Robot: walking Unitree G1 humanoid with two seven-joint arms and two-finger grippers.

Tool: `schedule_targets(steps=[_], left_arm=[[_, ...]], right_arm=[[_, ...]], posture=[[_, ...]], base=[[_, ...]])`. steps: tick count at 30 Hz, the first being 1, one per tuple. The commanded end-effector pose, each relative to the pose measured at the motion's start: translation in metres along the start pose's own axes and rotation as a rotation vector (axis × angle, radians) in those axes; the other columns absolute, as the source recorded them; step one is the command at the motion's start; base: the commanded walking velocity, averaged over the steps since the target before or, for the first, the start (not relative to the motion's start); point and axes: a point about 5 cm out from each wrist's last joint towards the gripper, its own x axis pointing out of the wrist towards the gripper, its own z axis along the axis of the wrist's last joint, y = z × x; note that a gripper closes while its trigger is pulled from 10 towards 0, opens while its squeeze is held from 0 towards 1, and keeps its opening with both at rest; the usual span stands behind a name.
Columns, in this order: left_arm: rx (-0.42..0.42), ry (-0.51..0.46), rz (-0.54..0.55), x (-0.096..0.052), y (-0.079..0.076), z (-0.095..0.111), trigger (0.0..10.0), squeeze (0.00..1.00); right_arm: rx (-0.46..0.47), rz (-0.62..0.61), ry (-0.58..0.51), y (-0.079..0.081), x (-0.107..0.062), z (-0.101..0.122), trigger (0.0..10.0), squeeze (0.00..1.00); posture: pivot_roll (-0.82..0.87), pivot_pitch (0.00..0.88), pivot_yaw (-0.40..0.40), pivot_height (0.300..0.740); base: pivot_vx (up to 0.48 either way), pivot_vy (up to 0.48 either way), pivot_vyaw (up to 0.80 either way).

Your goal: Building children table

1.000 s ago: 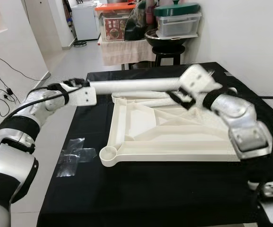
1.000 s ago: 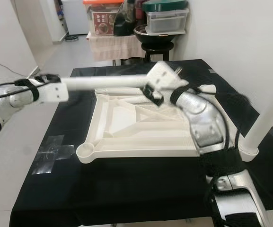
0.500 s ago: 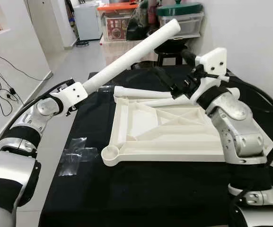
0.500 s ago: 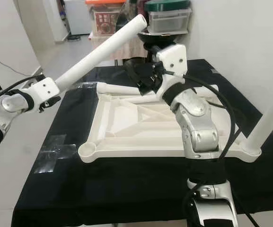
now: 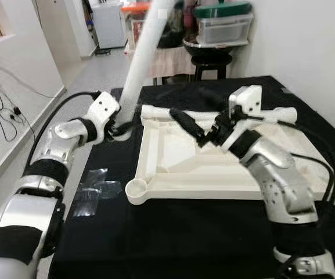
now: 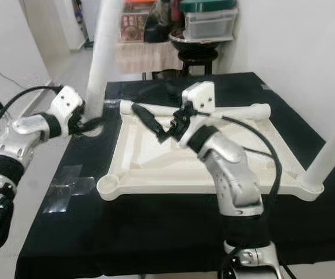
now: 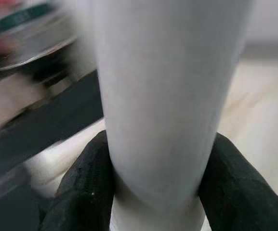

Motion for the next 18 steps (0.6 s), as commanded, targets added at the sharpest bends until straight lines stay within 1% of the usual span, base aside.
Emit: schedule_targets(steps=[1, 2, 4, 5, 6, 7, 9, 10, 11, 12, 13, 14, 15, 16, 17, 18], left_arm=[[-0.095, -0.097, -0.074, -0.001, -0.002, 0.01, 0.0, 0.0], [-0.169, -0.131, -0.176, -0.004, -0.008, 0.014, 0.0, 0.0], [-0.169, -0.131, -0.176, -0.004, -0.008, 0.014, 0.0, 0.0], [-0.235, -0.147, -0.301, -0.008, -0.015, 0.015, 0.0, 0.0], [-0.308, -0.144, -0.478, -0.018, -0.026, 0.015, 0.0, 0.0], [-0.387, -0.142, -0.657, -0.032, -0.037, 0.015, 0.0, 0.0], [-0.387, -0.142, -0.657, -0.032, -0.037, 0.015, 0.0, 0.0], [-0.436, -0.136, -0.764, -0.04, -0.044, 0.015, 0.0, 0.0], [-0.437, -0.035, -0.4, -0.068, 0.019, -0.001, 0.0, 0.0], [-0.437, -0.035, -0.4, -0.068, 0.019, -0.001, 0.0, 0.0], [-0.406, -0.019, -0.477, -0.074, 0.011, 0.003, 0.0, 0.0], [-0.406, -0.019, -0.477, -0.074, 0.011, 0.003, 0.0, 0.0], [-0.411, 0.007, -0.597, -0.072, -0.009, 0.002, 0.0, 0.0], [-0.452, 0.018, -0.75, -0.066, -0.036, -0.001, 0.0, 0.0], [-0.52, 0.028, -0.925, -0.06, -0.07, -0.007, 0.0, 0.0], [-0.52, 0.028, -0.925, -0.06, -0.07, -0.007, 0.0, 0.0]], right_arm=[[0.044, 0.08, -0.017, 0.01, 0.001, 0.001, 10.0, 0.0], [0.082, 0.144, -0.029, 0.015, -0.003, 0.001, 10.0, 0.0], [0.082, 0.144, -0.029, 0.015, -0.003, 0.001, 10.0, 0.0], [0.12, 0.201, -0.043, 0.019, -0.007, 0.002, 10.0, 0.0], [0.154, 0.273, -0.048, 0.025, -0.012, 0.004, 10.0, 0.0], [0.17, 0.332, -0.041, 0.029, -0.016, 0.004, 10.0, 0.0], [0.17, 0.332, -0.041, 0.029, -0.016, 0.004, 10.0, 0.0], [0.175, 0.362, -0.034, 0.031, -0.018, 0.005, 10.0, 0.0], [0.174, 0.387, -0.018, 0.033, -0.02, 0.005, 10.0, 0.0], [0.174, 0.387, -0.018, 0.033, -0.02, 0.005, 10.0, 0.0], [0.168, 0.414, 0.007, 0.034, -0.021, 0.004, 10.0, 0.0], [0.168, 0.414, 0.007, 0.034, -0.021, 0.004, 10.0, 0.0], [0.152, 0.432, 0.038, 0.033, -0.021, 0.004, 10.0, 0.0], [0.14, 0.443, 0.059, 0.033, -0.021, 0.004, 10.0, 0.0], [0.121, 0.446, 0.092, 0.031, -0.019, 0.003, 10.0, 0.0], [0.121, 0.446, 0.092, 0.031, -0.019, 0.003, 10.0, 0.0]], posture=[[-0.02, 0.0, 0.053, 0.74], [-0.02, 0.0, 0.055, 0.74], [-0.02, 0.0, 0.055, 0.74], [-0.02, 0.0, 0.053, 0.74], [-0.03, 0.0, 0.053, 0.74], [-0.03, 0.0, 0.053, 0.74], [-0.03, 0.0, 0.053, 0.74], [-0.03, 0.0, 0.057, 0.74], [-0.03, 0.0, 0.056, 0.74], [-0.03, 0.0, 0.056, 0.74], [-0.03, 0.0, 0.056, 0.74], [-0.03, 0.0, 0.056, 0.74], [-0.03, 0.0, 0.056, 0.74], [-0.03, 0.0, 0.056, 0.74], [-0.03, 0.0, 0.056, 0.74], [-0.03, 0.0, 0.056, 0.74]], base=[[0.0, 0.0, 0.0], [0.0, 0.0, 0.0], [0.0, 0.0, 0.0], [0.0, 0.0, 0.0], [0.0, 0.0, 0.0], [0.0, 0.0, 0.0], [0.0, 0.0, 0.0], [0.0, 0.0, 0.0], [0.0, 0.0, 0.0], [0.0, 0.0, 0.0], [0.0, 0.0, 0.0], [0.0, 0.0, 0.0], [0.0, 0.0, 0.0], [0.0, 0.0, 0.0], [0.0, 0.0, 0.0], [0.0, 0.0, 0.0]])
